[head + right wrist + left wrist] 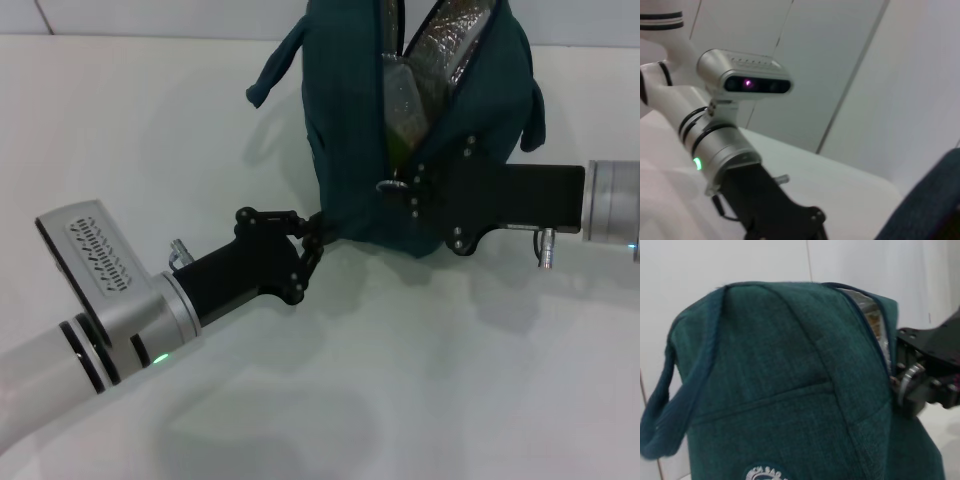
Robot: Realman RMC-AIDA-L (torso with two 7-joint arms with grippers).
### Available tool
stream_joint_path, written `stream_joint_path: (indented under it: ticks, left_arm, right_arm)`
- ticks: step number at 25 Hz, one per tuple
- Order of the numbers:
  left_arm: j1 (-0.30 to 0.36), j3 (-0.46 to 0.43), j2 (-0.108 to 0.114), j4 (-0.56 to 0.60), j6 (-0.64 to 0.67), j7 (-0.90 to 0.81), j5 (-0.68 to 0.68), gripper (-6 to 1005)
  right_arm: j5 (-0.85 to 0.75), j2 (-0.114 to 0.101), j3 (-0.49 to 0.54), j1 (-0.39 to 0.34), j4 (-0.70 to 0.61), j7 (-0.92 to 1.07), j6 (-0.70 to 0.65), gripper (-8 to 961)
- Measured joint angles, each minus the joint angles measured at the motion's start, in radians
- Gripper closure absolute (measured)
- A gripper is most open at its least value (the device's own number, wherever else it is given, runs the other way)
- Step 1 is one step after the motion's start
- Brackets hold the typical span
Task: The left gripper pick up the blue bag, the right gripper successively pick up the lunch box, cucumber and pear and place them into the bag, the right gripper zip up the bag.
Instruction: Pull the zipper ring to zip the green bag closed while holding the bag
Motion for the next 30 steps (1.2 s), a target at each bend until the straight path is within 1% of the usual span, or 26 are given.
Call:
stream_joint_path:
  ticks: [4, 9, 19, 23, 26, 28, 30]
  left_arm:
    - [-0.007, 0.001, 0.0, 0.002, -0.002, 0.01, 0.048, 938]
    - [-0.014, 0.002, 0.0, 0.002, -0.014, 0.016, 0.056, 941]
    - [-0.021, -0.003, 0.0, 0.001, -0.021, 0.016, 0.061, 943]
    - [-0.02, -0.005, 0.0, 0.001, -0.022, 0.016, 0.056, 943]
    - [-0.016, -0.006, 0.0, 0.005, -0.021, 0.016, 0.054, 944]
    - [-0.016, -0.006, 0.0, 0.007, -0.021, 0.016, 0.053, 944]
    - [-0.018, -0.006, 0.0, 0.009, -0.019, 0.017, 0.054, 944]
  right_arm:
    - [0.097, 0.001, 0.0, -0.013, 0.032, -0.085, 0.001, 942]
    - [0.176, 0.004, -0.005, -0.022, 0.062, -0.176, 0.0, 942]
    - [0.21, 0.002, -0.003, -0.022, 0.08, -0.212, -0.009, 942]
    - [0.204, -0.004, -0.007, -0.024, 0.08, -0.203, -0.024, 942]
    - [0.194, -0.009, -0.006, -0.025, 0.076, -0.16, -0.051, 942]
    - [0.184, -0.02, -0.003, -0.026, 0.069, -0.077, -0.067, 942]
    - [0.176, -0.036, -0.002, -0.027, 0.064, -0.002, -0.07, 942]
